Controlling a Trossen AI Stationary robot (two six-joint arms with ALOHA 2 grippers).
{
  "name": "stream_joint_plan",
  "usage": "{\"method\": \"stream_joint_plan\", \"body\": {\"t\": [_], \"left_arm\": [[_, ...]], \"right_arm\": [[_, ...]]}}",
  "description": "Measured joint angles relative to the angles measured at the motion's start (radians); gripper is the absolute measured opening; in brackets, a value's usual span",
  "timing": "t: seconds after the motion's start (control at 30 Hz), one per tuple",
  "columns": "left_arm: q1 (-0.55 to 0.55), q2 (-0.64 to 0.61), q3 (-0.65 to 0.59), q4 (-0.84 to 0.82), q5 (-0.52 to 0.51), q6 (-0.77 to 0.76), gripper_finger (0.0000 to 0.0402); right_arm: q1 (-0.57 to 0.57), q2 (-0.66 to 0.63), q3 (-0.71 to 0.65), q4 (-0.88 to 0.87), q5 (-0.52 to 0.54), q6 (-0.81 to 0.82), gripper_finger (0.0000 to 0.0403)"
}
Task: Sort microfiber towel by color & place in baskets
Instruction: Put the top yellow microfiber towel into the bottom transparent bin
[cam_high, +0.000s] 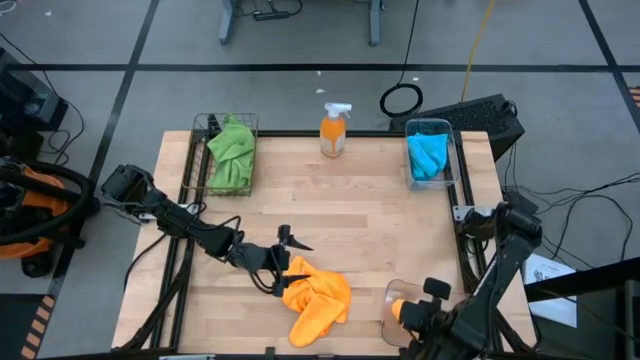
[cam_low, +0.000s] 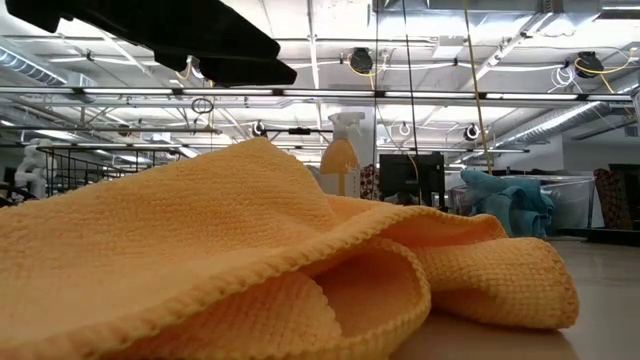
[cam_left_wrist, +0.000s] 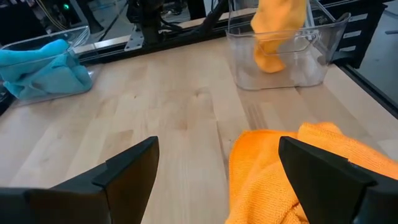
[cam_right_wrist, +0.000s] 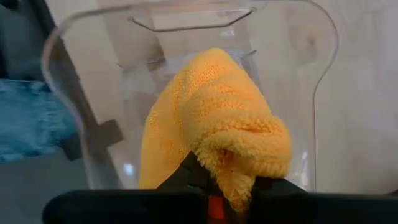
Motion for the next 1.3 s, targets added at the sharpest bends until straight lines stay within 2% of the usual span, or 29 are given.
{"method": "stream_joint_plan", "body": {"t": [0.2, 0.43, 0.57, 0.77, 0.9, 1.03, 1.3], "left_arm": [[0.0, 0.001, 0.0, -0.003, 0.005, -0.022, 0.0333], [0.0, 0.006, 0.0, 0.0, 0.006, -0.065, 0.0333], [-0.004, 0.006, 0.0, 0.0, 0.006, -0.1, 0.0333], [-0.019, 0.006, 0.0, 0.003, 0.004, -0.124, 0.0333], [-0.02, 0.006, 0.0, 0.011, 0.0, -0.142, 0.0333], [-0.02, 0.006, 0.0, 0.011, -0.004, -0.154, 0.0333], [-0.02, 0.006, 0.0, 0.011, -0.008, -0.179, 0.0333]], "right_arm": [[0.0, 0.031, 0.0, -0.046, 0.094, 0.004, 0.0022], [0.001, 0.042, 0.0, -0.026, 0.083, 0.056, 0.0027], [0.013, 0.042, 0.0, -0.031, 0.09, 0.076, 0.0056], [0.039, 0.042, 0.0, -0.023, 0.123, 0.11, 0.0131], [0.047, 0.042, 0.0, 0.004, 0.043, 0.109, 0.0174], [0.06, 0.042, 0.0, 0.002, -0.093, 0.15, 0.019], [0.107, 0.041, 0.0, 0.067, -0.09, 0.176, 0.0184]]}}
